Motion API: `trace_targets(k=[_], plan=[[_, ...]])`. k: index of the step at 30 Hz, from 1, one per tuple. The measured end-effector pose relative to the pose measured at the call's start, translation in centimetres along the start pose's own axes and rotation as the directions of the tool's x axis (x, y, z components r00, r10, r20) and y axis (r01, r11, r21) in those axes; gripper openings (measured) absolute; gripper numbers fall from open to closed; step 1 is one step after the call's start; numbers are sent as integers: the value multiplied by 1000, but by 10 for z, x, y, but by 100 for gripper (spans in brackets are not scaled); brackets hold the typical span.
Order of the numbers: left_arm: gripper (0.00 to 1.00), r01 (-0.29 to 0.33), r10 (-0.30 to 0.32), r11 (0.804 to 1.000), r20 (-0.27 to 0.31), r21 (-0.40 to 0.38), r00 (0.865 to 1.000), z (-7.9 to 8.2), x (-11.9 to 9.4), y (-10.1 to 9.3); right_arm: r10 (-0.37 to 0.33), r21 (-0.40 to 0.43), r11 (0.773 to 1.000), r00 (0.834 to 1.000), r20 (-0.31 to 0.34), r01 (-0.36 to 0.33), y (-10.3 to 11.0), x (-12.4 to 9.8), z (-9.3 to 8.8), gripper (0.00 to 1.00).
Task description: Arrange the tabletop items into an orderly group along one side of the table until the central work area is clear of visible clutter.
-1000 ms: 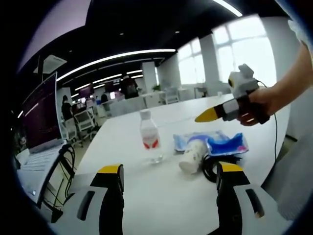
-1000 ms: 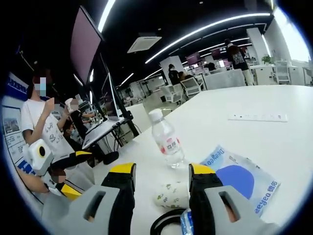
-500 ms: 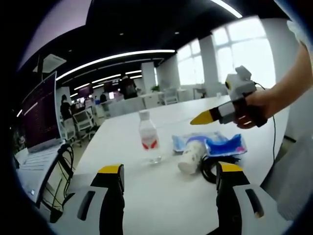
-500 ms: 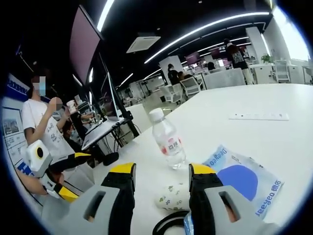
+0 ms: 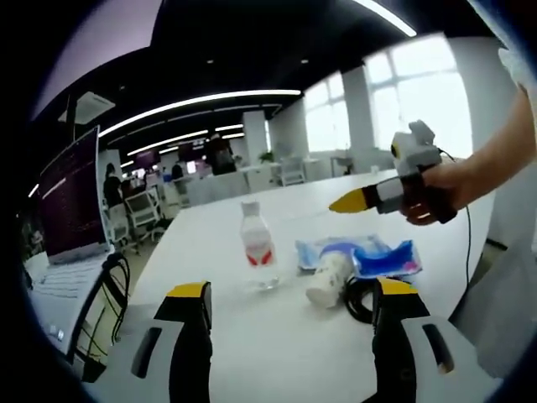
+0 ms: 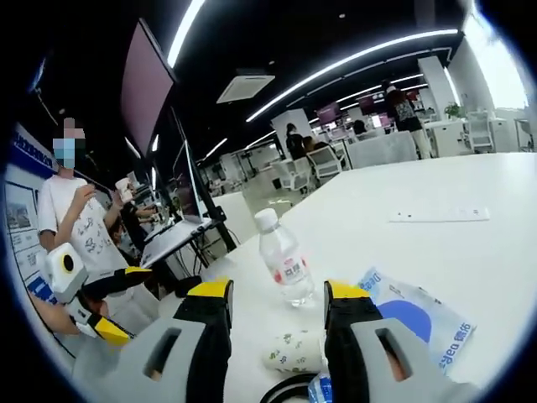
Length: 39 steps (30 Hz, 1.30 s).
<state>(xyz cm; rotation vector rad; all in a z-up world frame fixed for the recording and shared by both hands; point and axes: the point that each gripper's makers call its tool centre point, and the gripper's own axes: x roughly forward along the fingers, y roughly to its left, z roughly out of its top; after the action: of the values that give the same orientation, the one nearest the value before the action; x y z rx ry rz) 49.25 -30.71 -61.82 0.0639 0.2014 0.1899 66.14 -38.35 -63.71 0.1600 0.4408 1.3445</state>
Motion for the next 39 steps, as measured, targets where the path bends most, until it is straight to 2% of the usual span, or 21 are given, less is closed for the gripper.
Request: trace_targets(k=[2,4,5,7,10,13,16,19,23,28,39], plan=[[80,-46,47,999,70,-19,996,25,-4,19,-11,-17,1000,1000,10,11,-3,-7,6,41],[84,-62,64,998,122,-23,991,42,-8,30,-23,-15,1000,1000,14,23,-8,-12,7,41],[85,-56,59,998,146,-27,987,48,-9,34,-28,-13,1000,1000,14,28,-9,-14,6,41],[86,-47,51,998,134,-32,990,48,-10,38,-43,-10,999,999,14,43,-13,-19,4,41],[85,-11,8,999,63,36,998,27,-7,29,-51,-5,999,999,14,51,-15,-23,2,41],[84,15,-15,1000,15,-22,1000,8,-8,15,-49,-8,999,999,15,49,-14,-24,-1,41],[84,18,-18,998,0,-52,1000,-4,-11,6,-45,-10,999,999,16,45,-13,-23,-4,41],[83,39,-42,997,-48,-63,998,-20,-11,-5,-42,-13,999,999,-5,42,-13,-22,-12,40],[83,50,-55,996,-65,-69,996,-27,-11,-7,-34,-16,999,999,-7,34,-6,-21,-10,40],[82,36,-44,995,-87,-90,995,-34,-11,-1,-20,-14,1000,1000,15,20,-1,-20,-6,40],[81,21,-31,994,-97,-107,995,-36,-16,-1,-13,-7,1000,999,44,13,0,-25,-6,40]])
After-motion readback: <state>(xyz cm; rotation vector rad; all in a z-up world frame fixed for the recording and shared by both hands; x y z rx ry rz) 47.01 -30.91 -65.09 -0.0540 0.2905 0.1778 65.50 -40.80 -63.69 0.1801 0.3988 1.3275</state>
